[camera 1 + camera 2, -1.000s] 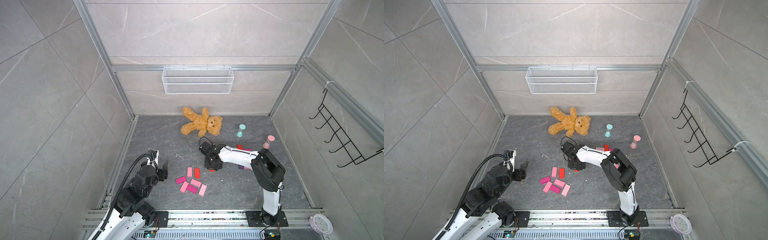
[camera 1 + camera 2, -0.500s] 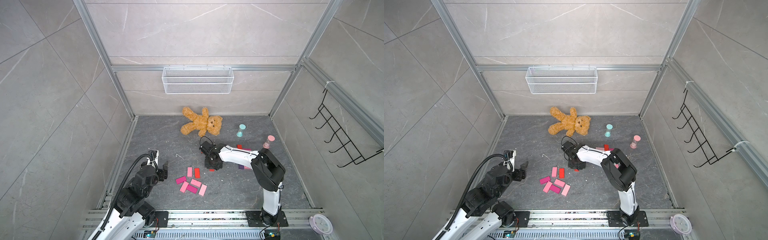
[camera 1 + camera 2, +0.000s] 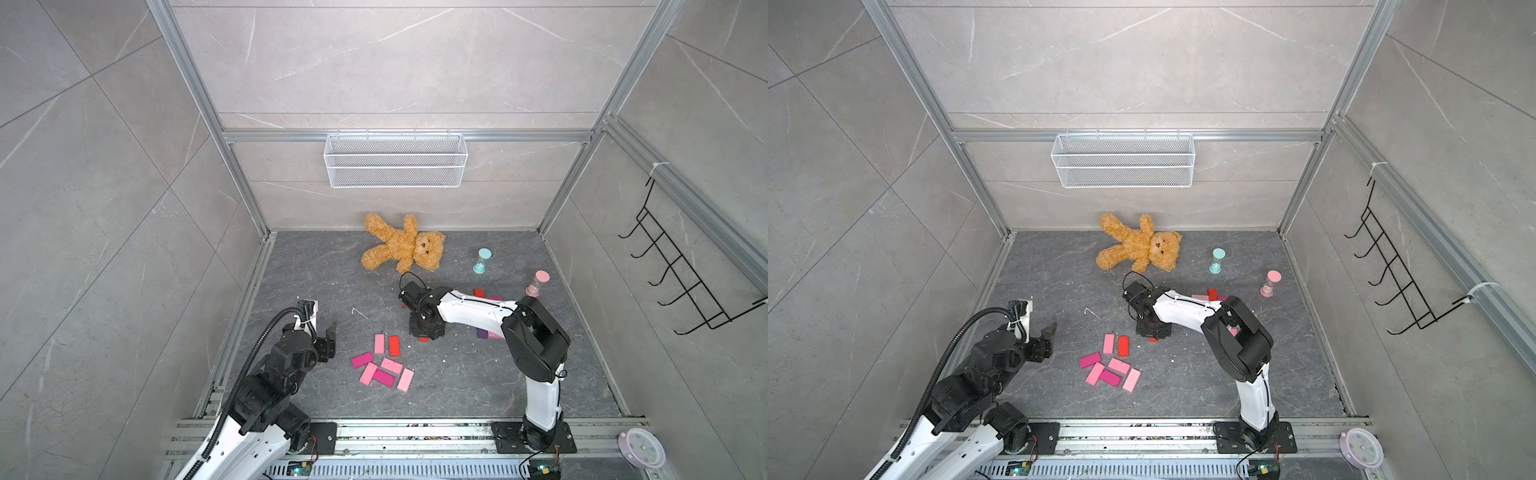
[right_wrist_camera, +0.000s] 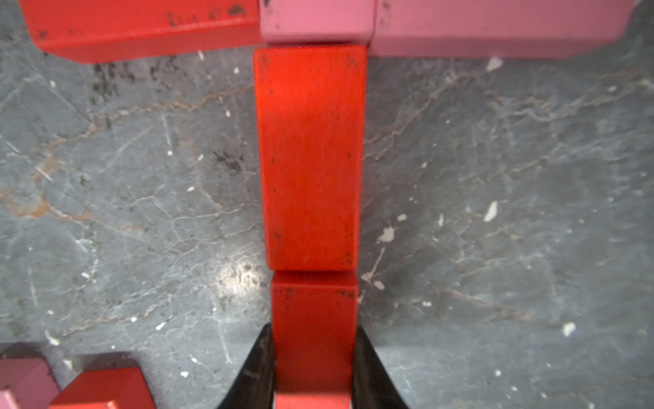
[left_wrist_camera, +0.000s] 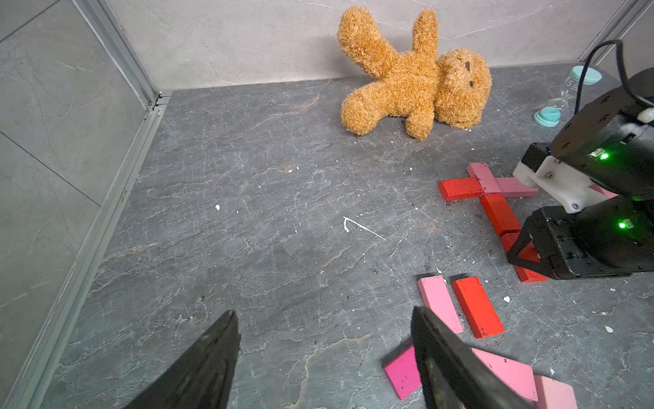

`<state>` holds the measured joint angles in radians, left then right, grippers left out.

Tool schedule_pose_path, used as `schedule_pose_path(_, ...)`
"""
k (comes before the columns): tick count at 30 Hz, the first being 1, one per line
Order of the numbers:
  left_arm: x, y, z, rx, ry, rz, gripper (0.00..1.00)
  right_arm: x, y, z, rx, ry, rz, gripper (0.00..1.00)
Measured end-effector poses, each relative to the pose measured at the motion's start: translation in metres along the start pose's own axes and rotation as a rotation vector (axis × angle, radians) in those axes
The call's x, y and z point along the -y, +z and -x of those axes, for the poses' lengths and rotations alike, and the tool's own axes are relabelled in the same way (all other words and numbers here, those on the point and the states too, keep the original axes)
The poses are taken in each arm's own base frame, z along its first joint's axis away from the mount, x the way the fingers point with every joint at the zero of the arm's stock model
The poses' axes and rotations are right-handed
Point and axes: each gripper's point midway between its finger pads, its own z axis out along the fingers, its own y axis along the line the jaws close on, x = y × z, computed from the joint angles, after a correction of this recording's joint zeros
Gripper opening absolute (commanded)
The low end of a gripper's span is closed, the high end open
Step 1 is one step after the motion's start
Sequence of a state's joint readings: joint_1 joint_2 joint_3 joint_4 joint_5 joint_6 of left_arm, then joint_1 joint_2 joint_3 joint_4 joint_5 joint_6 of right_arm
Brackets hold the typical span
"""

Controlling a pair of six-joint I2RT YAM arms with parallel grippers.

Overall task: Assemble the letter t with building blocks
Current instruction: Assemble the building block at the center of the board.

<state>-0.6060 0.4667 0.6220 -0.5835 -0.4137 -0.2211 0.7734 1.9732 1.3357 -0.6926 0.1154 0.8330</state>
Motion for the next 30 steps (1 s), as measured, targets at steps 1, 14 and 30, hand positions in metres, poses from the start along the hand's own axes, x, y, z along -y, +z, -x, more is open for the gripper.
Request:
schedule_pose_path(1, 0.0001, 0.0003, -0.0002, -0.001, 0.001, 0.0, 0.79, -0.0001, 0.0002, 0.0004, 0.0, 0.001, 0.0, 0.31)
schedule_pose_path(14, -0.0002, 0.0004, -0.0003, -0.002, 0.001, 0.002, 0.79, 0.0005, 0.0009, 0.0014, -0.001, -0.003, -0.001, 0.4)
schedule_pose_path(30, 0.0, 0.0011, -0.0007, -0.005, 0.002, 0.003, 0.79, -0.0012, -0.0003, 0.0047, 0.012, -0.05, 0.021, 0.48)
